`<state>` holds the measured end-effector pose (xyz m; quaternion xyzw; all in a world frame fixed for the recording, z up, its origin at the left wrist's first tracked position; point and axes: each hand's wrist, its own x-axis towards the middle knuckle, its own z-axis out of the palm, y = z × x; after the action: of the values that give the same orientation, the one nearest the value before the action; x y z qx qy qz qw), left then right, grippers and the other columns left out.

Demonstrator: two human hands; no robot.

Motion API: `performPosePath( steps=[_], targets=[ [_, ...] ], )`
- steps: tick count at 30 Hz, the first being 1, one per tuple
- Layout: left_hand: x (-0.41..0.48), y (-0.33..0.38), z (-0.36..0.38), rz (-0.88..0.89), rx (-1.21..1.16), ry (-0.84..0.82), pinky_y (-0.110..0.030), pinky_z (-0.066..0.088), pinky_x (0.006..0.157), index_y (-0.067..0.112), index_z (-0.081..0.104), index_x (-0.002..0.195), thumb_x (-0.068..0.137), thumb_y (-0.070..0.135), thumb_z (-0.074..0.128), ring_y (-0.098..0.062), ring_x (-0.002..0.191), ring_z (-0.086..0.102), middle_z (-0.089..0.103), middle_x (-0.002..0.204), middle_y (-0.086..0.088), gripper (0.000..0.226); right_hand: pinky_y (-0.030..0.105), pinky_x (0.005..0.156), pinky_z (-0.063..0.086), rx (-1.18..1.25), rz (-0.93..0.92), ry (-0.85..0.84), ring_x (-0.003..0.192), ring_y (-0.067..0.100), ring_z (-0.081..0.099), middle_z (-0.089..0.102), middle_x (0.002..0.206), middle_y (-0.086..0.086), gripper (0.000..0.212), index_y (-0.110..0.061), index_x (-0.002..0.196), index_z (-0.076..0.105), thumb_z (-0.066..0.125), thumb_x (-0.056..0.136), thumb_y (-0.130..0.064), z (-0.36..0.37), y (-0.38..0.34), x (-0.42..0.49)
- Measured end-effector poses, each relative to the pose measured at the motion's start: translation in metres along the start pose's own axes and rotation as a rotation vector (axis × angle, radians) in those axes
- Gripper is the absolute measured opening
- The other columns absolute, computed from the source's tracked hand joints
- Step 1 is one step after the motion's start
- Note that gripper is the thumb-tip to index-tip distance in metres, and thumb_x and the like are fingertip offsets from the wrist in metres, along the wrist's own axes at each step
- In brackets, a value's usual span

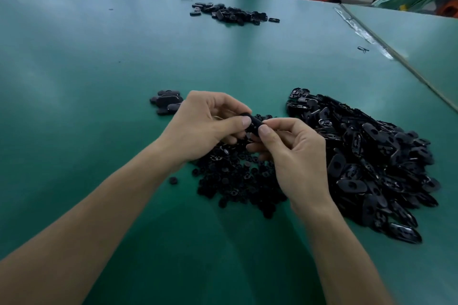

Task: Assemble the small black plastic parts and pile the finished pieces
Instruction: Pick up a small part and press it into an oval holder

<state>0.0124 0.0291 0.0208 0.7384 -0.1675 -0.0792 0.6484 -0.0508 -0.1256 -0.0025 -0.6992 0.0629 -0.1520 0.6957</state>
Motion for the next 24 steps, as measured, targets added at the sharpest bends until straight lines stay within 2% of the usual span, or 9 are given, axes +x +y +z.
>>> performPosePath(
  steps=[6,10,11,13,15,17,19,22,24],
  targets=[
    [0.001,0.0,0.001,0.01,-0.063,0.007,-0.023,0.059,0.066,0.012,0.073,0.096,0.084,0.009,0.078,-0.013,0.073,0.072,0.077,0.082,-0.005,0.013,0.024,0.06,0.056,0.092,0.042,-0.038,0.072,0.023,0.076,0.077,0.082,0.007,0.004,-0.009,0.096,0.059,0.06,0.1,-0.01,0.002,0.0,-0.003],
    [-0.001,-0.003,0.002,0.014,0.043,-0.063,-0.024,0.06,0.074,0.014,0.075,0.09,0.08,0.013,0.082,-0.011,0.075,0.073,0.078,0.083,0.0,0.012,0.032,0.063,0.06,0.061,0.045,-0.06,0.071,0.023,0.075,0.077,0.079,0.007,0.006,-0.01,0.095,0.059,0.058,0.101,-0.012,0.003,0.002,-0.003],
    [-0.001,-0.004,0.002,0.018,0.069,-0.053,-0.027,0.059,0.075,0.015,0.074,0.087,0.081,0.011,0.082,-0.011,0.073,0.073,0.078,0.08,0.001,0.01,0.032,0.065,0.06,0.003,0.031,-0.066,0.071,0.02,0.075,0.077,0.08,0.004,0.007,-0.013,0.093,0.062,0.06,0.1,-0.013,0.003,0.003,-0.003],
    [0.001,-0.005,0.002,0.012,0.076,-0.014,-0.032,0.061,0.077,0.015,0.073,0.086,0.084,0.007,0.078,-0.019,0.073,0.073,0.076,0.076,-0.002,0.01,0.021,0.069,0.055,-0.239,-0.063,-0.038,0.072,0.008,0.073,0.076,0.078,-0.007,0.01,-0.022,0.092,0.07,0.065,0.097,-0.016,-0.001,0.006,-0.002],
    [0.002,-0.004,0.001,-0.002,0.018,0.027,-0.031,0.063,0.07,0.014,0.072,0.09,0.088,0.004,0.073,-0.023,0.074,0.075,0.073,0.074,-0.002,0.011,0.014,0.071,0.051,-0.518,-0.192,0.001,0.075,0.0,0.068,0.073,0.076,-0.014,0.009,-0.025,0.092,0.076,0.07,0.093,-0.018,-0.007,0.007,-0.003],
    [0.003,-0.003,0.0,0.007,0.0,0.066,-0.027,0.062,0.067,0.016,0.071,0.099,0.094,0.003,0.066,-0.02,0.074,0.075,0.066,0.078,0.002,0.014,0.024,0.075,0.053,-0.731,-0.254,-0.011,0.08,0.005,0.064,0.069,0.082,-0.015,0.007,-0.025,0.095,0.078,0.074,0.09,-0.022,-0.01,0.006,-0.005],
    [0.004,-0.003,-0.001,0.022,0.03,0.087,-0.029,0.063,0.071,0.018,0.07,0.11,0.098,0.004,0.061,-0.019,0.074,0.074,0.061,0.082,0.004,0.021,0.033,0.079,0.051,-0.896,-0.249,-0.075,0.089,0.012,0.058,0.064,0.085,-0.011,0.008,-0.027,0.095,0.078,0.076,0.087,-0.028,-0.01,0.004,-0.006],
    [0.004,-0.002,-0.002,0.024,0.068,0.088,-0.038,0.062,0.079,0.019,0.065,0.125,0.098,0.005,0.061,-0.029,0.078,0.073,0.063,0.078,0.005,0.03,0.033,0.084,0.049,-1.0,-0.183,-0.169,0.096,0.014,0.053,0.06,0.089,-0.009,0.011,-0.028,0.098,0.077,0.074,0.089,-0.034,-0.008,0.003,-0.008],
    [0.003,-0.001,-0.002,0.016,0.062,0.09,-0.036,0.063,0.076,0.021,0.059,0.128,0.096,0.007,0.064,-0.027,0.08,0.074,0.065,0.079,0.003,0.035,0.034,0.087,0.05,-1.013,-0.158,-0.185,0.099,0.015,0.055,0.062,0.093,-0.007,0.012,-0.027,0.1,0.077,0.073,0.09,-0.033,-0.007,0.002,-0.01]
  ],
)
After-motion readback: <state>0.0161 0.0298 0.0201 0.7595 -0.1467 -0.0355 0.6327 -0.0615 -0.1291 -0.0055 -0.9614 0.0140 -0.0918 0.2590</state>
